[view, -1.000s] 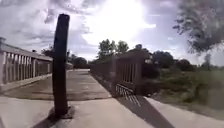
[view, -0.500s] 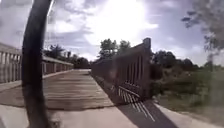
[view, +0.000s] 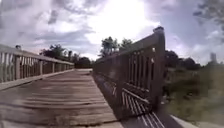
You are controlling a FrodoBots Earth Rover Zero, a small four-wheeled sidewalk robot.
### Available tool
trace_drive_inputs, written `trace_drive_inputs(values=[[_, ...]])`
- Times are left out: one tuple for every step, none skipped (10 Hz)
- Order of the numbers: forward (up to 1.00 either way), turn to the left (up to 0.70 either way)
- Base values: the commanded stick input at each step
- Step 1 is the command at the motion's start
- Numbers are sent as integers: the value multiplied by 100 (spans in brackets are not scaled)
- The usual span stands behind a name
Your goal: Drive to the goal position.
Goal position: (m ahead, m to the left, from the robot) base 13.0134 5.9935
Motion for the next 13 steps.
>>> trace_drive_inputs(values=[[100, 0], [100, 0], [100, 0], [100, 0], [100, 0], [100, 0], [100, 0], [100, 0], [100, 0], [100, 0], [100, 0], [100, 6], [100, 32]])
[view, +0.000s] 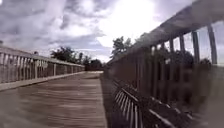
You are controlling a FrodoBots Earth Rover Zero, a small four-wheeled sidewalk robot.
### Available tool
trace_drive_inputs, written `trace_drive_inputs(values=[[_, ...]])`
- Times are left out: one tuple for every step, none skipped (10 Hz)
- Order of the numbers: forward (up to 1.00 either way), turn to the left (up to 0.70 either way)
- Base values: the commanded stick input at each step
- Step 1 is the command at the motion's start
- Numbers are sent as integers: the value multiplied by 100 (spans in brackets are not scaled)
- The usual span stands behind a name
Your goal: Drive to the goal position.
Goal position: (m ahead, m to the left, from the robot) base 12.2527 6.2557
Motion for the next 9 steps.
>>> trace_drive_inputs(values=[[100, 40], [100, 25], [100, 3], [100, 0], [100, 7], [100, 27], [100, 32], [100, 13], [100, 0]])
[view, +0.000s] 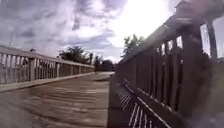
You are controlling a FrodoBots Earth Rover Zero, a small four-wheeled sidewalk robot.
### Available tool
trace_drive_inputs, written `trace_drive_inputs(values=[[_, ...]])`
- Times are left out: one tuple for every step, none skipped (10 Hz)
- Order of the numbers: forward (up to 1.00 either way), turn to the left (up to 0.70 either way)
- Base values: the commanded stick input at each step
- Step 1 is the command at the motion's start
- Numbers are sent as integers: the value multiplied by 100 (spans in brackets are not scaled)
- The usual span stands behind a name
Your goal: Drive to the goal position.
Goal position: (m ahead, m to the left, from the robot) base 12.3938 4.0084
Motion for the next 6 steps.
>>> trace_drive_inputs(values=[[100, 0], [100, 0], [100, 0], [100, 0], [100, 0], [100, 0]])
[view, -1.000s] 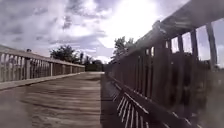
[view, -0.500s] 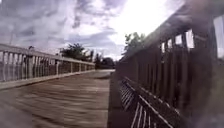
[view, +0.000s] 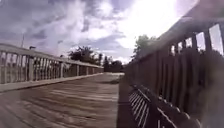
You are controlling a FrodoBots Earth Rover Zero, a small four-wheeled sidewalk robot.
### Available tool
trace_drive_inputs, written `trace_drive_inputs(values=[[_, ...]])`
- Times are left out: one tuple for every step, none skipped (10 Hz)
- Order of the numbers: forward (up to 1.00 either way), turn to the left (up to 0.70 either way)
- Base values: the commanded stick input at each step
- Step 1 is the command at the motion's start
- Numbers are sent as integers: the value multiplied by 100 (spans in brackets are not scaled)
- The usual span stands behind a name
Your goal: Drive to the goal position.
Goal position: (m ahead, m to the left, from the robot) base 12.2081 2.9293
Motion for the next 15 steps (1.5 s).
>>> trace_drive_inputs(values=[[100, 0], [100, 0], [100, 0], [100, 0], [100, 0], [100, 0], [100, 0], [100, 0], [100, 0], [100, 0], [100, 0], [100, 0], [100, 0], [99, 0], [99, 0]])
